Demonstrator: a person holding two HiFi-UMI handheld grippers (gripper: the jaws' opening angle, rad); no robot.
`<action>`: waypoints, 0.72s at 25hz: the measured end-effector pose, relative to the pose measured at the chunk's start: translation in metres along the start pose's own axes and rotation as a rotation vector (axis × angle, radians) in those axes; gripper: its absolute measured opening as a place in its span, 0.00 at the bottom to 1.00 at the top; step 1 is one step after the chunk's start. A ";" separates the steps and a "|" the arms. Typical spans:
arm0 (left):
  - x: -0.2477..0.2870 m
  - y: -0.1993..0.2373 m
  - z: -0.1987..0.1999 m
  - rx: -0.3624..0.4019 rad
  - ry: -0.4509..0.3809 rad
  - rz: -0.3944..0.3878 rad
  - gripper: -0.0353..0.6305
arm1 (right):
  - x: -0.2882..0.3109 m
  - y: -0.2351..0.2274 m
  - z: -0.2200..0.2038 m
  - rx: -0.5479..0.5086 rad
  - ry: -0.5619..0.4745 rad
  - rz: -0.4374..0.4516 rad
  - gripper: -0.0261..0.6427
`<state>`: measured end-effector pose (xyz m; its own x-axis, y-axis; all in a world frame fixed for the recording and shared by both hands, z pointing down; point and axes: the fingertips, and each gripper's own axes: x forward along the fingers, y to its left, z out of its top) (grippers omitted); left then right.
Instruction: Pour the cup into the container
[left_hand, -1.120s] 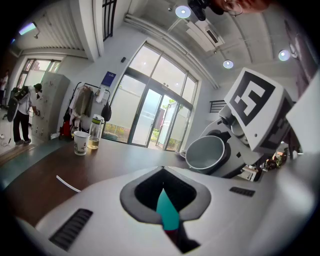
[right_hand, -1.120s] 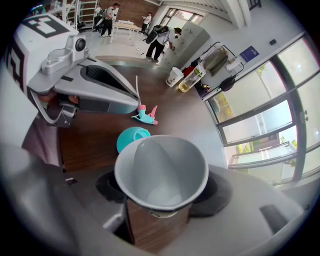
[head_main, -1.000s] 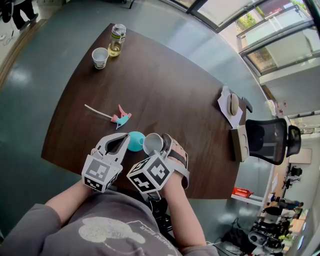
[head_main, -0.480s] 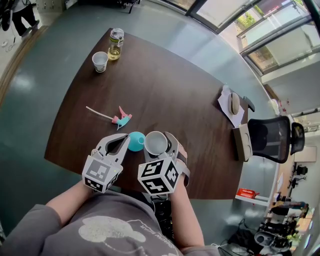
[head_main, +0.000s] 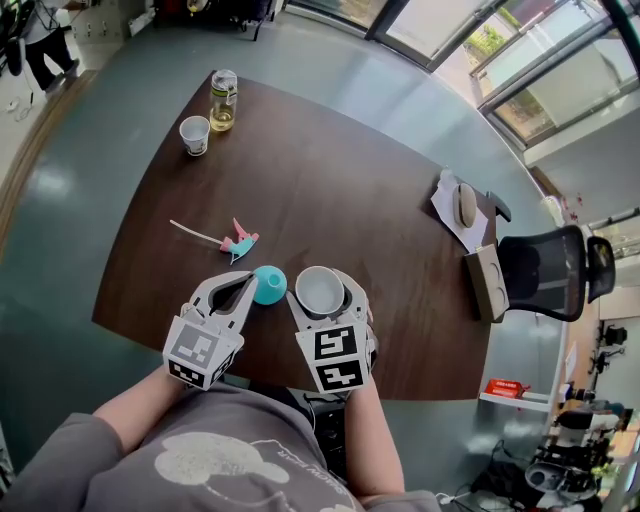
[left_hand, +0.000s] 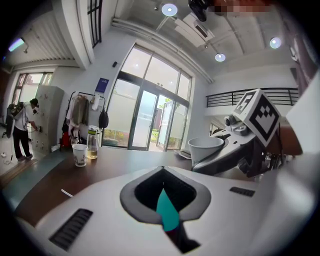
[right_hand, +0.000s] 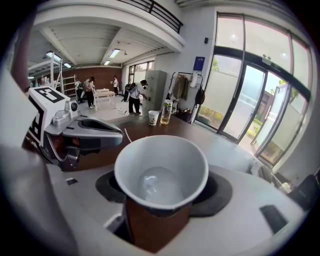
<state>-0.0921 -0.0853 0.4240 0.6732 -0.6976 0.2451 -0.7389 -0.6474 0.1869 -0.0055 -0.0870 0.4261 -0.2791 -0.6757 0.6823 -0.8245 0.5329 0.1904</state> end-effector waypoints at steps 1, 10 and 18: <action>0.000 -0.002 0.001 0.005 0.001 0.002 0.06 | -0.002 -0.002 -0.003 0.021 -0.004 0.002 0.48; 0.003 -0.033 0.011 0.038 -0.017 -0.003 0.06 | -0.029 -0.029 -0.017 0.255 -0.231 0.003 0.48; 0.016 -0.066 0.015 0.072 -0.031 -0.033 0.06 | -0.039 -0.057 -0.051 0.290 -0.276 -0.104 0.48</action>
<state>-0.0321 -0.0585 0.4019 0.6983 -0.6842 0.2103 -0.7134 -0.6896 0.1248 0.0775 -0.0651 0.4252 -0.2760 -0.8507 0.4473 -0.9489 0.3153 0.0143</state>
